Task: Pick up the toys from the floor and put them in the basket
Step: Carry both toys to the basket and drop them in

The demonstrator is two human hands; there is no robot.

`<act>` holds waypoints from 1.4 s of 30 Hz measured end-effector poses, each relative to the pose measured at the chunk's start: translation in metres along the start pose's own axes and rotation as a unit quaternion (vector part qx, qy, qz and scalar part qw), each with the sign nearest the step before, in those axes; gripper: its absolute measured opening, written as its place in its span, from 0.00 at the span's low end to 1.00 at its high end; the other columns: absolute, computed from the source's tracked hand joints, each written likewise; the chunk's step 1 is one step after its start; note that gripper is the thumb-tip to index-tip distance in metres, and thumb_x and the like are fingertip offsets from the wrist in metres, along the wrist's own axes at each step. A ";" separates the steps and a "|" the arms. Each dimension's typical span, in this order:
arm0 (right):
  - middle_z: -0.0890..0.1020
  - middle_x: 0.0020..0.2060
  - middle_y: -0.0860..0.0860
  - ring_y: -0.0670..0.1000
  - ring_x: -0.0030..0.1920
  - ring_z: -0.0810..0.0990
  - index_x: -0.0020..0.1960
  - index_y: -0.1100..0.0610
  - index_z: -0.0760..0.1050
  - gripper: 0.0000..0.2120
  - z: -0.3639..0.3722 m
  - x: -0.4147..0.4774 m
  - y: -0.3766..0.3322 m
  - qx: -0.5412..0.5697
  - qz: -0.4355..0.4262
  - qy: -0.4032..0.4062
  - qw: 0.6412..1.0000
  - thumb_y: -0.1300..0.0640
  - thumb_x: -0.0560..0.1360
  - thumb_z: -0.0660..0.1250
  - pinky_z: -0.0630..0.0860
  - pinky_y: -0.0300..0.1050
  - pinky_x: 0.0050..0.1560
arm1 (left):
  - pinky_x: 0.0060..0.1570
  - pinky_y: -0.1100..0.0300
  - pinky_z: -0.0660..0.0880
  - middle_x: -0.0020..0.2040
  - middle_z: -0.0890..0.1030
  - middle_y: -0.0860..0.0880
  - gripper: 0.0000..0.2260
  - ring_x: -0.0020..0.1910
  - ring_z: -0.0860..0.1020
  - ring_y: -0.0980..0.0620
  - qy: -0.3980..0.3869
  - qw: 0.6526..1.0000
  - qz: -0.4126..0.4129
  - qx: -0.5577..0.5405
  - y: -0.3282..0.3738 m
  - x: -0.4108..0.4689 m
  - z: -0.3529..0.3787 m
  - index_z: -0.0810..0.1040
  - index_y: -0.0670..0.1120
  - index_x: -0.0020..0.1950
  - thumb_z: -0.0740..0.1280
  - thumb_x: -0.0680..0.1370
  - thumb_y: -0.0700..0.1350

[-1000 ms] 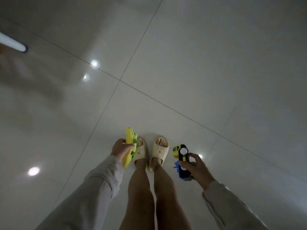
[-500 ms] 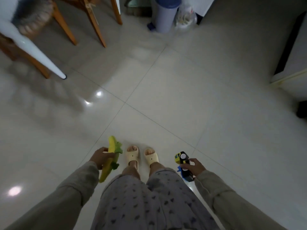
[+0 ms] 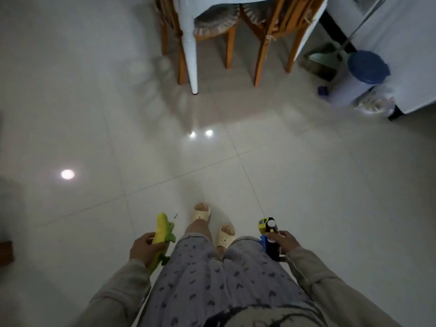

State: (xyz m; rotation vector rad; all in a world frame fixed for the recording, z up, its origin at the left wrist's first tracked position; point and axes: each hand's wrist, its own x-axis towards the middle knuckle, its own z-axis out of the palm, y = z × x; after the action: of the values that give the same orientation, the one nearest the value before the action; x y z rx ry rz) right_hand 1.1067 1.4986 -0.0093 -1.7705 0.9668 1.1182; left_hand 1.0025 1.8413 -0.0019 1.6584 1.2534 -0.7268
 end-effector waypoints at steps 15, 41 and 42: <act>0.77 0.61 0.64 0.60 0.52 0.76 0.67 0.62 0.69 0.24 0.192 -0.016 -0.182 -0.270 -0.094 -0.116 0.951 0.58 0.73 0.69 0.74 0.55 0.51 | 0.60 0.44 0.75 0.57 0.80 0.35 0.20 0.53 0.79 0.38 0.127 0.882 -0.227 -0.393 -0.185 0.017 -0.073 0.78 0.34 0.60 0.73 0.69 0.36; 0.79 0.49 0.65 0.60 0.49 0.76 0.56 0.71 0.76 0.15 0.535 -0.009 -0.532 -0.479 -0.213 -0.137 0.841 0.61 0.74 0.68 0.74 0.58 0.55 | 0.43 0.59 0.70 0.50 0.80 0.38 0.16 0.45 0.76 0.47 0.142 0.830 -0.220 -0.493 0.008 0.168 -0.345 0.80 0.34 0.56 0.72 0.68 0.34; 0.78 0.48 0.65 0.60 0.48 0.76 0.56 0.72 0.75 0.15 0.555 -0.012 -0.549 -0.497 -0.220 -0.150 0.826 0.62 0.74 0.68 0.73 0.57 0.54 | 0.41 0.60 0.70 0.49 0.80 0.40 0.15 0.44 0.76 0.47 0.142 0.824 -0.230 -0.497 0.013 0.168 -0.349 0.82 0.36 0.52 0.73 0.66 0.37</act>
State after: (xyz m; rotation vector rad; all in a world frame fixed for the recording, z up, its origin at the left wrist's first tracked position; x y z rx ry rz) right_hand 1.4227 2.2122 -0.0266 -2.3055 -0.3446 1.6526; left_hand 1.0453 2.2264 0.0038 0.5962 1.8415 0.0024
